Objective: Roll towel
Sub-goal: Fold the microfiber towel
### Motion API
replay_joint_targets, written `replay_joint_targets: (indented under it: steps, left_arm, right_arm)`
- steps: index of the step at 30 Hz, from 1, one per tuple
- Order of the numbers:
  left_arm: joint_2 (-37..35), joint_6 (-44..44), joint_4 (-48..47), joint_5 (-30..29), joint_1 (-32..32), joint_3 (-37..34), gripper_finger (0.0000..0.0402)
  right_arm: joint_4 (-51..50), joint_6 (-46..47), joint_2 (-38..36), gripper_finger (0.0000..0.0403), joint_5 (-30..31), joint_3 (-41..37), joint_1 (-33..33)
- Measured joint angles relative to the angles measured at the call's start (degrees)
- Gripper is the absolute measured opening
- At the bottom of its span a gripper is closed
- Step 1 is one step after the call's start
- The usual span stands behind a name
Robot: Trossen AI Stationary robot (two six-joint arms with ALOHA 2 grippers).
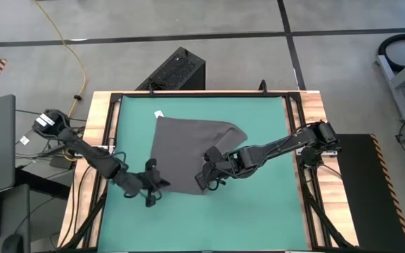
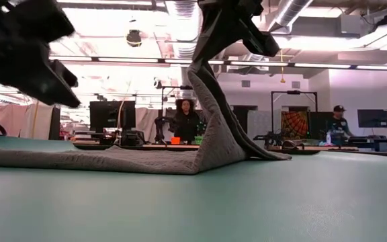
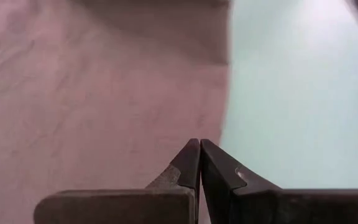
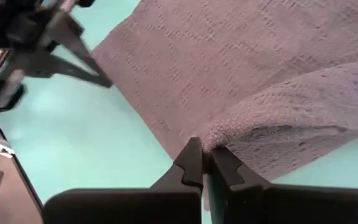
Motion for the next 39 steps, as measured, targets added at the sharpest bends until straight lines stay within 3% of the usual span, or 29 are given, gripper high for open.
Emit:
replay_joint_targets:
  steps: [3, 6, 9, 17, 27, 39]
  left_arm:
    - [1.2, -0.6, 1.9, -2.8, -3.4, -0.9, 0.0]
    - [4.4, -1.7, 1.6, -9.4, -4.9, -0.9, 0.0]
    - [7.9, -1.9, 3.0, -10.7, -4.7, -0.9, 0.0]
    - [17.3, -3.2, 13.1, -6.7, -4.7, -0.9, 0.0]
    - [24.3, -3.5, 17.5, -3.8, -3.4, -0.8, 0.0]
    - [28.5, 0.8, 25.1, 4.4, 2.2, -0.1, 0.0]
  right_arm:
    - [-0.3, -0.1, 0.0, 0.0017, 0.0, 0.0, -0.2]
    - [-0.3, -0.1, 0.0, 0.0017, 0.0, 0.0, -0.4]
    - [-0.4, -0.1, 0.0, 0.0017, 0.0, 0.0, -0.6]
    - [-0.8, 0.2, 0.0, 0.0017, 0.0, 0.0, -0.8]
    - [-0.9, 0.3, 0.0, 0.0017, -0.1, 0.0, -0.8]
    - [0.5, -0.2, 0.0, 0.0017, -2.3, 0.0, -0.8]
